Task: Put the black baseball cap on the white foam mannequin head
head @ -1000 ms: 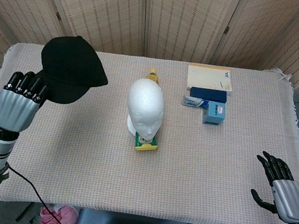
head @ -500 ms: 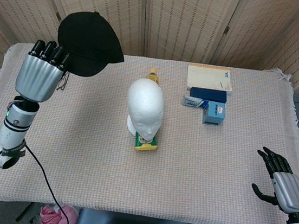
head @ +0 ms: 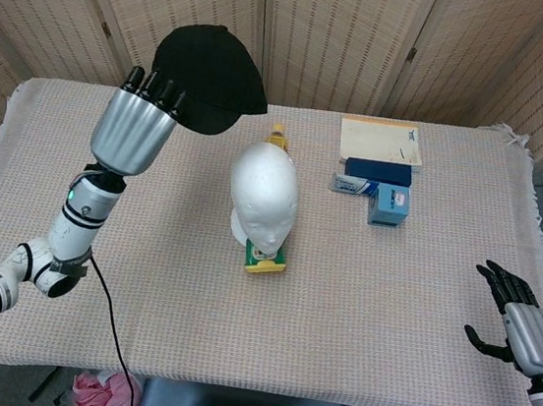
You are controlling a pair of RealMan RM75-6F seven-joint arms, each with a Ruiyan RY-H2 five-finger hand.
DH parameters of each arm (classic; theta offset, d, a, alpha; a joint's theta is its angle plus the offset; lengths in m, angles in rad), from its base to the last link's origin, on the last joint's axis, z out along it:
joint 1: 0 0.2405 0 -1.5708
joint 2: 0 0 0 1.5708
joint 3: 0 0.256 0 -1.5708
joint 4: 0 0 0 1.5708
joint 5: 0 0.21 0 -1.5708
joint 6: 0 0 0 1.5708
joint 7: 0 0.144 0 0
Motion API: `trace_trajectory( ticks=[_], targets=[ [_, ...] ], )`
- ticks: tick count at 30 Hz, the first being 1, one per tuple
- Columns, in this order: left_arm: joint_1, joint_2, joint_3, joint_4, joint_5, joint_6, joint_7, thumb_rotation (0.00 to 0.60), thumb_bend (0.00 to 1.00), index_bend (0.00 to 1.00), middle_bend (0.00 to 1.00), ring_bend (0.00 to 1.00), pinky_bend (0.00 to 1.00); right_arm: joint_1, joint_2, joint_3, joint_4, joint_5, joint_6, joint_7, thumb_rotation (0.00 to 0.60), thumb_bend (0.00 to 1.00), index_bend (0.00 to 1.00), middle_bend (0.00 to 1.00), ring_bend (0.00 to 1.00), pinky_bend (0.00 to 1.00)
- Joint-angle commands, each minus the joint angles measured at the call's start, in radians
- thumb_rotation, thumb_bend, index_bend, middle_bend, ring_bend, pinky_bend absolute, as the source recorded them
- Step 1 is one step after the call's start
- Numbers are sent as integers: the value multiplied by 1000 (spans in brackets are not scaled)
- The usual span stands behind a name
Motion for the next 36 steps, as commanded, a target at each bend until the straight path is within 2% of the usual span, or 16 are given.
trace_trajectory(
  ticks=[1, 12, 17, 29, 36],
  targets=[
    [-19, -25, 4, -48, -34, -22, 57, 600, 421, 616, 654, 491, 575, 2, 7, -2, 7, -12, -1, 24, 600, 255, 0, 0, 0, 0],
    [-81, -105, 4, -124, -123, -66, 226, 600, 422, 616, 659, 494, 575, 2, 28, -16, 41, -69, 12, 119, 600, 255, 0, 0, 0, 0],
    [-80, -123, 16, -205, -172, -57, 354, 600, 421, 617, 663, 495, 578, 3, 37, -28, 51, -100, 16, 150, 600, 256, 0, 0, 0, 0],
    [-38, -134, 71, -436, -222, 35, 619, 600, 422, 615, 663, 495, 578, -1, 48, -59, 59, -187, 56, 197, 600, 255, 0, 0, 0, 0],
    [-24, -200, 117, -492, -226, 84, 705, 600, 422, 615, 663, 495, 579, -19, 57, -77, 59, -231, 110, 212, 600, 256, 0, 0, 0, 0]
  ],
)
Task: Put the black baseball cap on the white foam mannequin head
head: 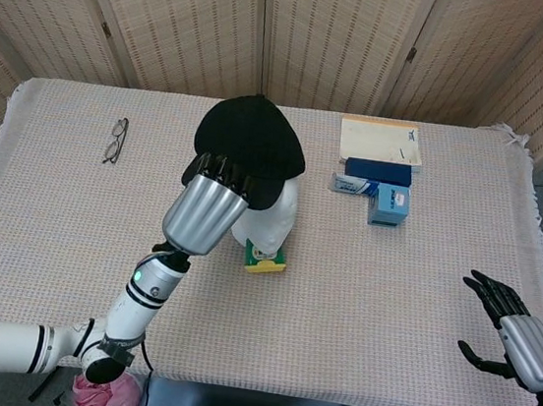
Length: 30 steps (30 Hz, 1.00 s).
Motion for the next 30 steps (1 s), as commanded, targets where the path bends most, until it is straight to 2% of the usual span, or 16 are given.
trace_trajectory(
  ticks=[1, 8, 18, 23, 27, 30],
  targets=[
    [12, -44, 33, -15, 3, 30, 32, 600, 422, 615, 663, 495, 579, -13, 5, -8, 2, -16, 30, 12, 600, 257, 0, 0, 0, 0],
    [21, -137, 85, 13, 21, 46, 61, 600, 422, 614, 663, 495, 580, -29, 11, -22, 8, -48, 75, 23, 600, 259, 0, 0, 0, 0],
    [49, -205, 115, 50, 32, 61, 55, 600, 421, 592, 661, 494, 588, -41, 13, -29, 18, -57, 111, 37, 600, 260, 0, 0, 0, 0],
    [69, -237, 139, 53, 39, 70, 92, 600, 416, 470, 587, 459, 574, -39, 11, -31, 15, -59, 112, 33, 600, 261, 0, 0, 0, 0],
    [77, -254, 137, 35, 29, 72, 134, 600, 399, 323, 489, 378, 497, -39, 11, -31, 14, -55, 113, 32, 600, 262, 0, 0, 0, 0],
    [85, -264, 136, 23, 21, 74, 157, 600, 359, 263, 418, 324, 465, -40, 11, -32, 15, -52, 116, 32, 600, 262, 0, 0, 0, 0]
  ],
)
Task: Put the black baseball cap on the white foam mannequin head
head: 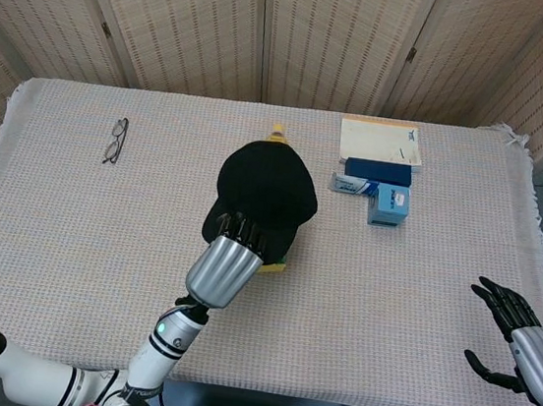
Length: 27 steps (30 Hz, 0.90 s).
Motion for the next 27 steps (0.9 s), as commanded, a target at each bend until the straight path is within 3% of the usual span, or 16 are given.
trace_trajectory(
  ticks=[1, 10, 15, 21, 27],
  targets=[
    [11, -12, 0, -15, -15, 3, 22, 600, 349, 251, 402, 312, 456, -1, 0, 0, 1, 2, 2, 1, 600, 262, 0, 0, 0, 0],
    [61, -43, 14, -71, -38, 39, 35, 600, 264, 162, 290, 232, 423, 0, -2, -1, 0, 4, 2, -4, 600, 263, 0, 0, 0, 0],
    [116, -15, 23, -127, -42, 86, 3, 600, 245, 129, 239, 216, 412, -1, -2, -1, -1, 9, 3, -9, 600, 263, 0, 0, 0, 0],
    [216, 67, 55, -207, -74, 128, -142, 600, 225, 53, 152, 175, 405, -2, -6, -3, -11, 14, -4, -38, 600, 263, 0, 0, 0, 0],
    [304, 203, 100, -249, -57, 127, -357, 600, 223, 25, 131, 152, 385, -6, -13, -1, -28, 28, -9, -80, 600, 263, 0, 0, 0, 0]
  ],
)
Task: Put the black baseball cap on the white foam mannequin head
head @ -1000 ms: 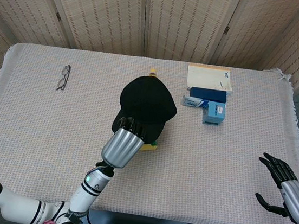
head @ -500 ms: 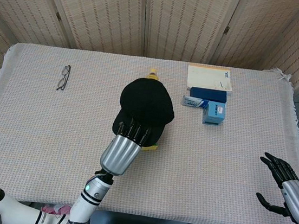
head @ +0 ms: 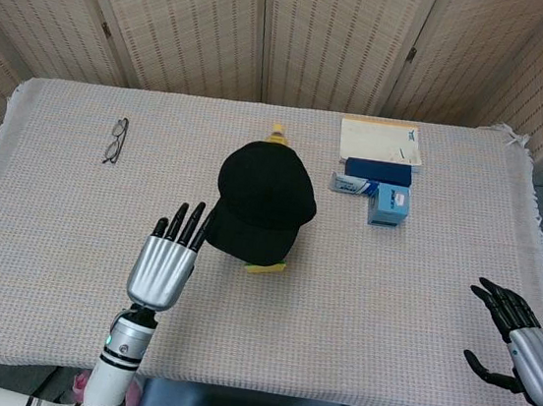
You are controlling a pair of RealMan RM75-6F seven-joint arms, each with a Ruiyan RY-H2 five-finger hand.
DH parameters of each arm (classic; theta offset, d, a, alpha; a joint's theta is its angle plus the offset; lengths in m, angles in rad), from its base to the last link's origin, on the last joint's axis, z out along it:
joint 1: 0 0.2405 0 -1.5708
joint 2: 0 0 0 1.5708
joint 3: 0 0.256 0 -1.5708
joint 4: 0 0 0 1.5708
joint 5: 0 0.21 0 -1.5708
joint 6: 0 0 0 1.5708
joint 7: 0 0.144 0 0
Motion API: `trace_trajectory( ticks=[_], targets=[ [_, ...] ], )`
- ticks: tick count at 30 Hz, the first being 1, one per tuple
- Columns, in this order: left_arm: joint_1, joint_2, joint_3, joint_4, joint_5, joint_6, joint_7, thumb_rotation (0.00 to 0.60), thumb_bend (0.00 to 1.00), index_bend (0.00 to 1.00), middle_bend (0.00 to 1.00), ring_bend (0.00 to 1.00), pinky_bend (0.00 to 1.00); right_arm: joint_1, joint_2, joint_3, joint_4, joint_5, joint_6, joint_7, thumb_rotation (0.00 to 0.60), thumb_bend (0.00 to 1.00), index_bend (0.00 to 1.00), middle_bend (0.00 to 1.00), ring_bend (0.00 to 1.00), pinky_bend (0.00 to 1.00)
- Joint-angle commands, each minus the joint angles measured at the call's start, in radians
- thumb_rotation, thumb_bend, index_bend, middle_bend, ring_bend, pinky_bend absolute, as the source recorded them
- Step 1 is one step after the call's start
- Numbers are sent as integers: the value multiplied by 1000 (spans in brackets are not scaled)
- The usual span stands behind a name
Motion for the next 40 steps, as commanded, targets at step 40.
trace_trajectory(
  ticks=[40],
  targets=[
    [547, 535, 264, 400, 304, 75, -1313, 600, 220, 0, 95, 109, 321, 75, -143, 35, -105, 202, -238, -431, 600, 263, 0, 0, 0, 0]
  ],
)
